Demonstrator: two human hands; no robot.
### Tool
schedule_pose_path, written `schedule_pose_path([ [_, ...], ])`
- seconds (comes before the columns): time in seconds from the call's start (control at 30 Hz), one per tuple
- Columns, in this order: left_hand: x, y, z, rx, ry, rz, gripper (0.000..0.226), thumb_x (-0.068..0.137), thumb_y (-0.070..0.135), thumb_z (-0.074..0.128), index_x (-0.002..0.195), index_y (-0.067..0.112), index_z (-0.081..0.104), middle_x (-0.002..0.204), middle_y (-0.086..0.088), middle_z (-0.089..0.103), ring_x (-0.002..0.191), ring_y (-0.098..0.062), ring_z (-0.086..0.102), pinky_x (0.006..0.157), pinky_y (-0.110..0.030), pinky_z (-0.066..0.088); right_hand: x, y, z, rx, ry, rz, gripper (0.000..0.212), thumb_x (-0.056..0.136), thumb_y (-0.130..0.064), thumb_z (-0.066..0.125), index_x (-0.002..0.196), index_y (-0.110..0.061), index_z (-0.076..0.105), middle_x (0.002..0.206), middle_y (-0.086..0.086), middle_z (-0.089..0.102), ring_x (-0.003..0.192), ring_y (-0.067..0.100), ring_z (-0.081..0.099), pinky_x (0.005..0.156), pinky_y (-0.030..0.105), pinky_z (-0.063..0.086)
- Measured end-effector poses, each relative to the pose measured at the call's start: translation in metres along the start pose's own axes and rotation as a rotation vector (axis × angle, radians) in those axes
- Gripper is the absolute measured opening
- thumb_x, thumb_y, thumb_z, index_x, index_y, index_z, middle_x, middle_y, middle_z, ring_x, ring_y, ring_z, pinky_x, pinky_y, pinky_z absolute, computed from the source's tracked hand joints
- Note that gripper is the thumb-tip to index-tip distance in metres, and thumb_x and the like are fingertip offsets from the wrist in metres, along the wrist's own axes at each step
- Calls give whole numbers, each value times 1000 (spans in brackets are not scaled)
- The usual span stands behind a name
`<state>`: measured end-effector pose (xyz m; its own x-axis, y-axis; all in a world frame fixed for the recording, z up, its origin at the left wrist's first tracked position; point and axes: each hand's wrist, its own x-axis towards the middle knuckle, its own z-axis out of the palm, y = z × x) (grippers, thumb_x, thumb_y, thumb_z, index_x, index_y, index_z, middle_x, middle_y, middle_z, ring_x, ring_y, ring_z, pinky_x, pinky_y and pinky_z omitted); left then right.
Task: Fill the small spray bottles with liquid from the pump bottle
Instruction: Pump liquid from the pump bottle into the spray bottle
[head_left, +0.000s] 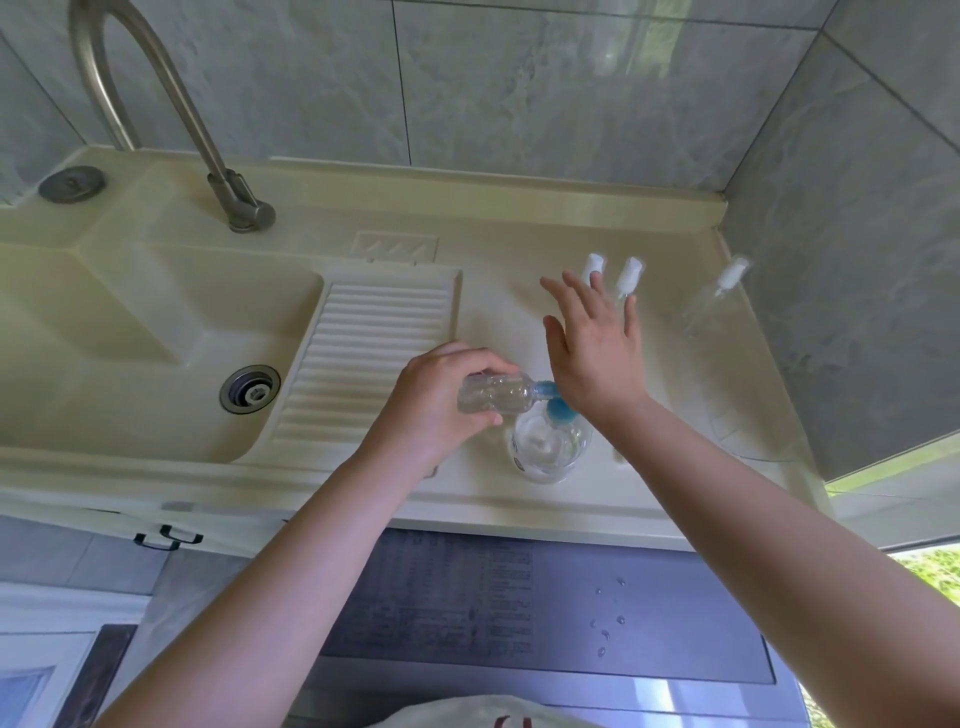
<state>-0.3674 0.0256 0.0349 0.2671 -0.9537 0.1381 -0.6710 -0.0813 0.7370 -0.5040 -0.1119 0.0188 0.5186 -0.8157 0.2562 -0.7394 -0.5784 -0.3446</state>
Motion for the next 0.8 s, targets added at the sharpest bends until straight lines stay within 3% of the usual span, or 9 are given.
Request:
schedule_pose_path([
  [0.1,2,2,-2,8,6,5,50,64,5,88,106,29,74,97,11,64,89,3,59,80,-1,36,3,-1,-3,15,23,-41,46,105,-23,37,151,-24,37,157,-1,36,153,24,11,122,52,4],
  [0.27,3,5,-3,21,-5,5,51,63,7,88,105,32,74,98,13,65,93,-6,62,89,-18,47,-2,1,6,8,-26,-9,48,107,-33,30,155,-28,27,160,0,32,154,24,5,123,52,3],
  [0.47,2,6,-3,16,0,8,51,64,6,88,107,29,74,98,13,64,92,-3,60,85,-6,41,7,1,-3,-53,-10,-46,50,107,-38,30,156,-29,24,158,-1,34,154,27,7,122,53,3],
  [0.63,2,3,-3,47,-18,3,51,65,8,88,108,30,74,98,12,64,93,-7,61,88,-16,45,-2,1,10,-69,-92,34,49,107,-43,24,155,-33,25,158,-3,36,154,27,7,122,53,1],
  [0.8,0,1,-3,1,-2,10,50,63,4,88,106,26,75,96,11,65,93,-7,63,86,-6,42,4,1,-1,-63,-39,20,51,107,-43,29,155,-30,25,158,-2,35,154,27,6,122,52,2],
])
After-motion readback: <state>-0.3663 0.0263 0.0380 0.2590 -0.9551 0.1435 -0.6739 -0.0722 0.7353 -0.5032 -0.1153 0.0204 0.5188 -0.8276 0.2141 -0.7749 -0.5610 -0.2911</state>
